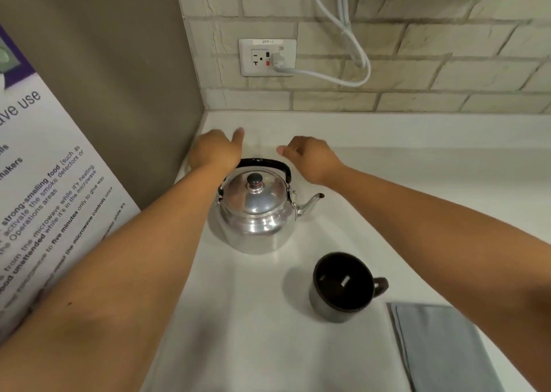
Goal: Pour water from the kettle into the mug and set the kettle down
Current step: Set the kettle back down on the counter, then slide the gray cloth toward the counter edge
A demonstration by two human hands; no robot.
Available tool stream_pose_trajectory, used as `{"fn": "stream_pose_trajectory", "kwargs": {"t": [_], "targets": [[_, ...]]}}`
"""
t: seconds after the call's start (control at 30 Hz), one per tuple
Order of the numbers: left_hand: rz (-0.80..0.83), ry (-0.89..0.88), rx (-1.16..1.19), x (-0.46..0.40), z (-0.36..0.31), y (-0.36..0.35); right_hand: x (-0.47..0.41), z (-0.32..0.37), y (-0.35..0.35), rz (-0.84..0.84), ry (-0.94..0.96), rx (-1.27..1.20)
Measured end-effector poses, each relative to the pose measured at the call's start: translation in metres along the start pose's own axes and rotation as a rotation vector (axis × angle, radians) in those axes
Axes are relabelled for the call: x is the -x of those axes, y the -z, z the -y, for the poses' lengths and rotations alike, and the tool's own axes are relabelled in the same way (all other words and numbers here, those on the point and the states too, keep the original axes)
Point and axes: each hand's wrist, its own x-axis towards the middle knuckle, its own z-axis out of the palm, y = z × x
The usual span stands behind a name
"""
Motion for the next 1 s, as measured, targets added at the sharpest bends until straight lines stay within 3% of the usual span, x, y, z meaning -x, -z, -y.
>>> {"fn": "stream_pose_trajectory", "kwargs": {"t": [0.13, 0.23, 0.37, 0.5, 0.57, 0.67, 0.83, 1.0], "targets": [[-0.385, -0.231, 0.354, 0.055, 0.000, 0.020, 0.068, -0.013, 0.037, -0.157, 0.053, -0.077], [-0.460, -0.426, 0.482, 0.123, 0.010, 0.010, 0.140, -0.043, 0.050, -0.249, 0.025, -0.081], [-0.222, -0.504, 0.441, 0.212, 0.043, -0.031, 0.251, -0.091, 0.037, -0.282, -0.128, -0.010], [0.055, -0.497, 0.204, 0.261, 0.078, -0.072, 0.339, -0.122, 0.002, 0.064, -0.144, 0.352], [0.148, -0.536, 0.101, 0.264, 0.080, -0.079, 0.350, -0.132, -0.005, 0.164, -0.132, 0.405], [0.240, -0.556, 0.017, 0.260, 0.076, -0.082, 0.321, -0.149, 0.003, 0.151, -0.169, 0.423], [0.256, -0.541, -0.021, 0.263, 0.075, -0.082, 0.208, -0.160, 0.005, 0.155, -0.221, 0.542], [0.234, -0.534, -0.011, 0.263, 0.076, -0.081, 0.158, -0.144, -0.009, 0.423, 0.227, 0.601]]}}
